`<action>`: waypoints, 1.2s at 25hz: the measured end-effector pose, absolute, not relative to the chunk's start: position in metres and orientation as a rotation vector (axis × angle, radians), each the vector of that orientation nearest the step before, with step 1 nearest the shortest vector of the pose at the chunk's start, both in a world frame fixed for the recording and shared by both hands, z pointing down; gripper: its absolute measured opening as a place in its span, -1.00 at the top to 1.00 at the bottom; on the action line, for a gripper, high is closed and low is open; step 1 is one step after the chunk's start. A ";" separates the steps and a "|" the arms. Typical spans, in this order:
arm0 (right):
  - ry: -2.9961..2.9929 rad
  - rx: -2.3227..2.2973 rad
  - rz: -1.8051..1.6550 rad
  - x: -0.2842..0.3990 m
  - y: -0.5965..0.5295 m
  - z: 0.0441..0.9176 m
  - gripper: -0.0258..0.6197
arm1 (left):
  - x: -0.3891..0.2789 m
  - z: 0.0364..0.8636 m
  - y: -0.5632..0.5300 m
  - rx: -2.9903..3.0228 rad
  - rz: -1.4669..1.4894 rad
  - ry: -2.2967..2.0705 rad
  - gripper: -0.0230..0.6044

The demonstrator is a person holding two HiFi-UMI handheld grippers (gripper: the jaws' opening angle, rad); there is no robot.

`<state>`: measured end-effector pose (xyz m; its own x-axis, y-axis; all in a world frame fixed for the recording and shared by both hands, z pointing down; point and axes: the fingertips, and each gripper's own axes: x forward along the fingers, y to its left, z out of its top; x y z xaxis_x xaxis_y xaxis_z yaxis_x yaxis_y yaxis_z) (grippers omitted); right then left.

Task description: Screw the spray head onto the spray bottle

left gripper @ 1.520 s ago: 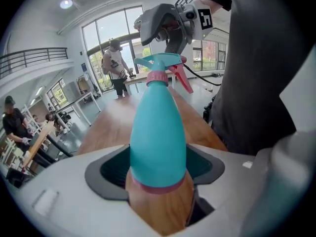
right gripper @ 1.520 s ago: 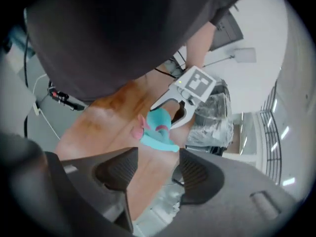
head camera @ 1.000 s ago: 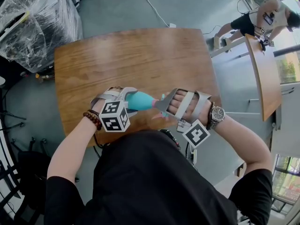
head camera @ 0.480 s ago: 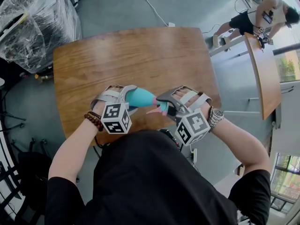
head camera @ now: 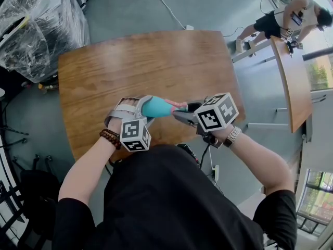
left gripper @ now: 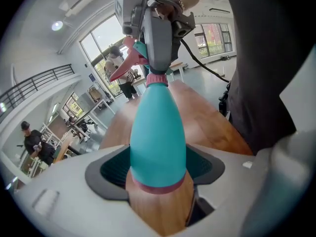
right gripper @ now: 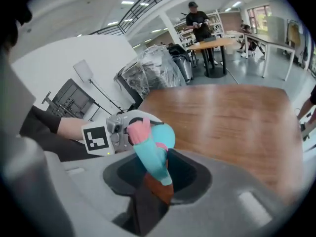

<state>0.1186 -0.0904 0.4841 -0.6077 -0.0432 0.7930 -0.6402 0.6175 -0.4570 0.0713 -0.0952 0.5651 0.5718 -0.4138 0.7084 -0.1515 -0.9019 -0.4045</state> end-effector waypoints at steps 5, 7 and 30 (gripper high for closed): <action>-2.104 0.547 0.787 0.117 -0.099 0.481 0.54 | 0.073 0.569 -0.100 -2.570 -1.231 0.490 -0.25; -2.144 0.589 0.680 0.120 -0.111 0.472 0.28 | 0.074 0.572 -0.103 -2.640 -1.211 0.531 -0.25; -2.273 1.101 0.777 0.242 -0.125 0.470 0.28 | 0.111 0.621 -0.209 -3.038 -0.802 1.057 -0.26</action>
